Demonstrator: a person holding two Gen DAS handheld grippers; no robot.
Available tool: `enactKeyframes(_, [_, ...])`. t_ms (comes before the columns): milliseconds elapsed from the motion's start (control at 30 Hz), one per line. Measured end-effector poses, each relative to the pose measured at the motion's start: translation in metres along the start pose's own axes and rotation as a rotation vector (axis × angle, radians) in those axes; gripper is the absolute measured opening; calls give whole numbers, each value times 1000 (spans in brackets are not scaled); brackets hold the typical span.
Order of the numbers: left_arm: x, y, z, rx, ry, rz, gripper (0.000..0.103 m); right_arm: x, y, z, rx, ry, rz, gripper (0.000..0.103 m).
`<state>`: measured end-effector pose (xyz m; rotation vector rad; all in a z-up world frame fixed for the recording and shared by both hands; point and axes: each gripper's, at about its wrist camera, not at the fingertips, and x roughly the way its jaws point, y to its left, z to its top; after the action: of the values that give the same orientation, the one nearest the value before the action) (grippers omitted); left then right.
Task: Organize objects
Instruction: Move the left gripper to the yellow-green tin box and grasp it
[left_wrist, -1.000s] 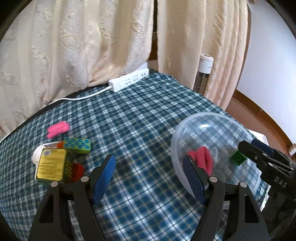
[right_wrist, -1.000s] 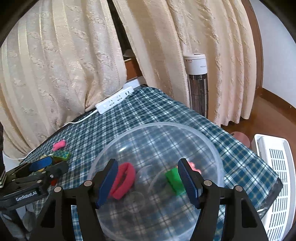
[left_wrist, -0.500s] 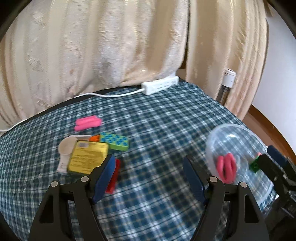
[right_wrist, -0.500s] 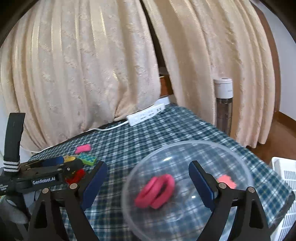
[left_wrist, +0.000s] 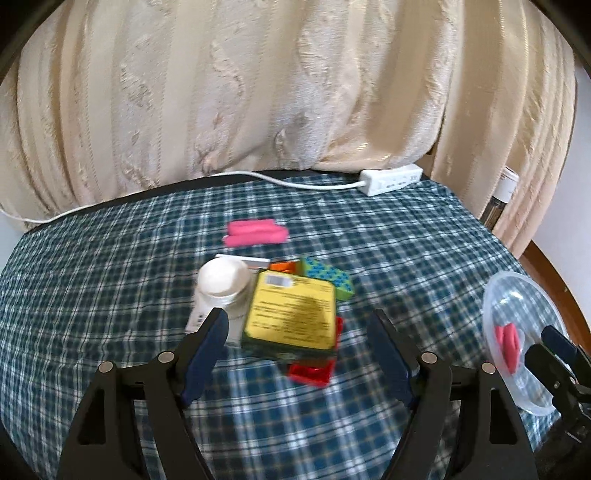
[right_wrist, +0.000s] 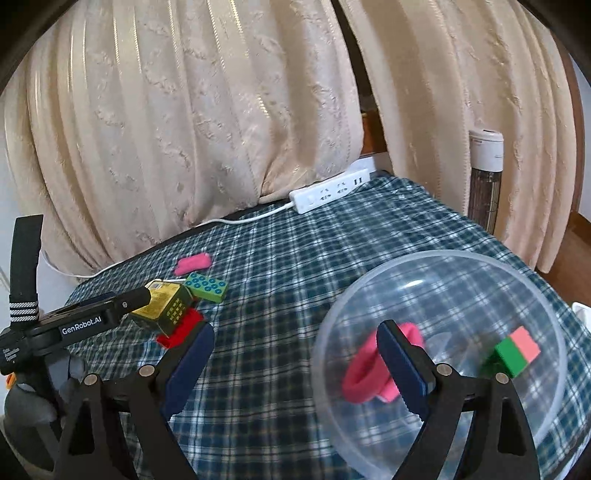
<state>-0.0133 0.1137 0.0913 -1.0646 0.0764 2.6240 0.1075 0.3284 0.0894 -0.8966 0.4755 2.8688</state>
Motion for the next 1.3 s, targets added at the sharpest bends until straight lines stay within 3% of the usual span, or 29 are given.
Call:
enactKeyframes(867, [54, 9, -2, 22, 93, 17, 80, 46, 46, -5, -67, 99, 54, 92])
enactKeyframes(967, [53, 14, -2, 12, 88, 2, 72, 51, 52, -7, -84, 113, 58, 92])
enactKeyframes(1300, [17, 25, 3, -1, -6, -20, 71, 72, 78, -9, -156, 172, 107, 92])
